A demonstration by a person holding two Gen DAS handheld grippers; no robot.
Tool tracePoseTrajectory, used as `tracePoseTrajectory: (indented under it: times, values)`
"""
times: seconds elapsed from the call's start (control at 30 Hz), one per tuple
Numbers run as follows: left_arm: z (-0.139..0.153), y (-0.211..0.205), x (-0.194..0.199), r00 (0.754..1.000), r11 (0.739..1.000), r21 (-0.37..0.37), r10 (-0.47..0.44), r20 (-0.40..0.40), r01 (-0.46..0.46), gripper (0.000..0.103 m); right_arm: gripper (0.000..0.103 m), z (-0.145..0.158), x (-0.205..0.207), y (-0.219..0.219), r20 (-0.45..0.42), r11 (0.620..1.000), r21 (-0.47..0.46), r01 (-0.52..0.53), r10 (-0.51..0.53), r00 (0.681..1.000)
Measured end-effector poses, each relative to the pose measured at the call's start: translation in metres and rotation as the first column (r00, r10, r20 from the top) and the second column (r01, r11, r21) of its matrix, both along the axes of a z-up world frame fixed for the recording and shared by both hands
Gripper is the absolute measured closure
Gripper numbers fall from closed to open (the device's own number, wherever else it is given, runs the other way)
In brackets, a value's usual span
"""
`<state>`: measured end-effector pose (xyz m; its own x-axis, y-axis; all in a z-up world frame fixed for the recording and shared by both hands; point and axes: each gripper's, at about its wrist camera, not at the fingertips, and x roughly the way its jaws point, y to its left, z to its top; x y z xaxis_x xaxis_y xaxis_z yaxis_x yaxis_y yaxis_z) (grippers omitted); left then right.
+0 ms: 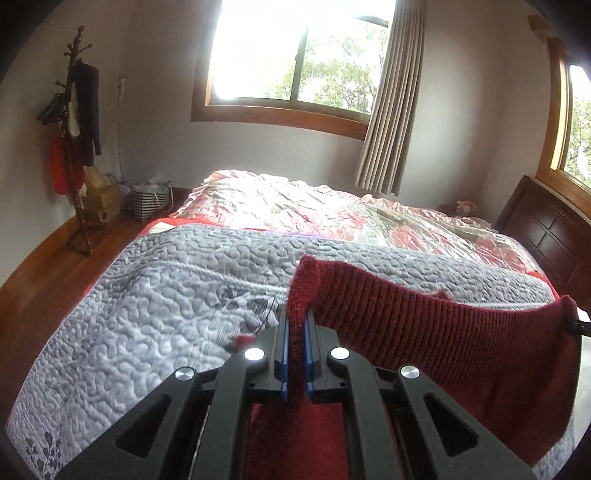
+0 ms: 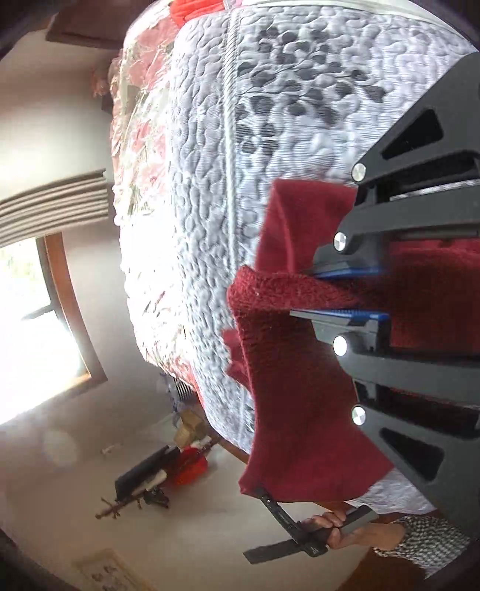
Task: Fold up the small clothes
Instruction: 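Grasp the folded hem edge with both tools and pull it to the collar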
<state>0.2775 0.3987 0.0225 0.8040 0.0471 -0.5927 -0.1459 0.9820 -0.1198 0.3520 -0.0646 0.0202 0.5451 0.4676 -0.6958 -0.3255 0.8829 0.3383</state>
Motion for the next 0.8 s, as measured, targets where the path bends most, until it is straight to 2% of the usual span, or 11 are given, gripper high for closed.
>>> tracePoseTrajectory:
  times: [0.1,0.2,0.3,0.43,0.5,0.53,0.57,0.67,0.73,0.8]
  values:
    - [-0.015,-0.005,0.042,0.999,1.0,0.028,-0.002,-0.033,0.003,0.097,0.091,-0.02,0.039,0.005,-0.039,0.999,-0.025,0.038,-0.039,0.998]
    - [-0.052,-0.01,0.077,0.99,0.998,0.063,-0.006,-0.14,0.015,0.096,0.091,-0.053,0.068,0.006,-0.12,0.997,-0.04,0.062,-0.067,0.99]
    - [-0.09,-0.009,0.092,0.973,0.996,0.09,0.016,-0.23,0.005,0.096,0.091,-0.085,0.085,0.011,-0.162,0.992,-0.1,0.071,-0.087,0.983]
    - [-0.125,0.0,0.1,0.948,0.997,0.076,0.032,-0.316,-0.008,0.093,0.088,-0.11,0.089,0.011,-0.182,0.993,-0.092,0.072,-0.088,0.979]
    - [-0.124,-0.001,0.099,0.945,0.997,0.078,0.038,-0.324,-0.013,0.088,0.088,-0.111,0.088,0.009,-0.175,0.995,-0.073,0.075,-0.086,0.981]
    - [-0.122,-0.001,0.098,0.945,0.997,0.075,0.038,-0.325,-0.014,0.086,0.084,-0.107,0.085,0.008,-0.172,0.995,-0.067,0.073,-0.084,0.981]
    - [-0.119,-0.001,0.097,0.943,0.997,0.074,0.034,-0.332,-0.01,0.079,0.083,-0.103,0.082,0.008,-0.173,0.995,-0.063,0.072,-0.082,0.982]
    - [-0.105,0.003,0.09,0.941,0.997,0.074,0.028,-0.338,-0.003,0.067,0.072,-0.09,0.068,0.006,-0.161,0.995,-0.079,0.064,-0.076,0.984]
    - [-0.095,0.007,0.076,0.944,0.999,0.051,0.015,-0.33,0.002,0.066,0.061,-0.082,0.054,0.002,-0.15,0.993,-0.106,0.052,-0.067,0.986]
    - [-0.088,0.011,0.06,0.945,0.998,0.065,0.027,-0.327,-0.007,0.065,0.06,-0.076,0.038,-0.003,-0.143,0.992,-0.119,0.032,-0.049,0.989]
